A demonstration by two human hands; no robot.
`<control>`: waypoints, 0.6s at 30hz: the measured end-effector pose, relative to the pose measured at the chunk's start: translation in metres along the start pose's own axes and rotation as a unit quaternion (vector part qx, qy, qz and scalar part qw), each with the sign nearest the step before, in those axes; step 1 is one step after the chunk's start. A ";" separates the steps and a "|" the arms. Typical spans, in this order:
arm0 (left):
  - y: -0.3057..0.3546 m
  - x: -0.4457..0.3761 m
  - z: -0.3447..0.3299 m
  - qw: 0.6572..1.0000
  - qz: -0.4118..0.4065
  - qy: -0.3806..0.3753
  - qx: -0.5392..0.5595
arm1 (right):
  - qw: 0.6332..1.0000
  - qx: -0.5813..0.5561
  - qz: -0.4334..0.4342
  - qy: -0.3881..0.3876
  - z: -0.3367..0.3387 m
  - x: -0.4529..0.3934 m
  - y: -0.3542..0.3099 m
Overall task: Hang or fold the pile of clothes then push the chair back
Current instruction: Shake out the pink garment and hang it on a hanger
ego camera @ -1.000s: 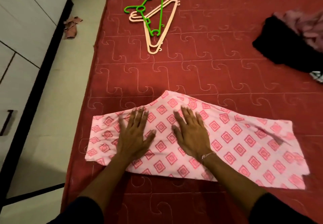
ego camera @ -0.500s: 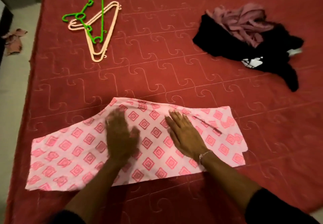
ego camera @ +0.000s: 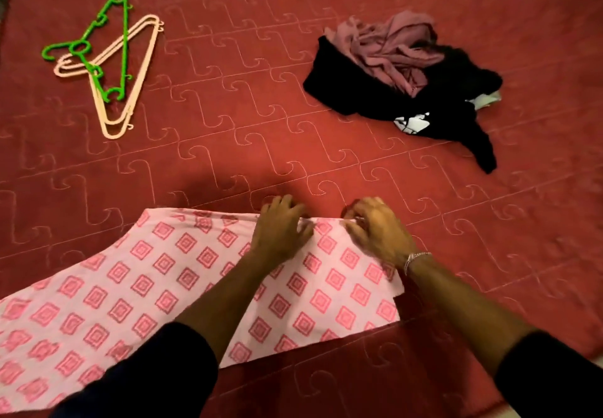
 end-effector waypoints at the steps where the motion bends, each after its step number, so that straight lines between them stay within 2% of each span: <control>1: 0.003 -0.004 -0.002 1.000 -0.004 -0.019 0.000 | 1.000 -0.024 0.014 -0.006 0.002 -0.004 0.001; 5: 0.013 -0.019 -0.011 0.996 0.011 -0.086 0.017 | 0.994 -0.104 -0.025 -0.019 0.008 -0.010 0.019; 8: 0.021 -0.029 -0.021 0.987 0.035 -0.154 0.040 | 0.985 -0.102 -0.083 -0.108 -0.005 -0.014 0.029; 11: 0.026 -0.038 -0.034 0.969 0.059 -0.236 0.041 | 0.939 -0.234 -0.186 -0.170 -0.016 -0.018 0.044; 13: 0.028 -0.042 -0.041 0.955 0.069 -0.283 0.050 | 0.904 -0.309 -0.207 -0.211 -0.023 -0.018 0.044; 15: 0.030 -0.045 -0.042 0.944 0.075 -0.315 0.064 | 0.872 -0.397 -0.211 -0.193 -0.020 -0.020 0.042; 18: 0.036 -0.050 -0.040 0.933 0.071 -0.342 0.089 | 0.847 -0.479 -0.216 -0.077 -0.006 -0.027 0.052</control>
Point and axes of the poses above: each hand's wrist, its own x-axis away from the middle knuckle, its own z-axis out of the back of the hand, y = z × x, the point moved 9 cm from there along -x, towards the middle knuckle, and after that the axes turned 12 degrees about x, right-handed, at the moved point
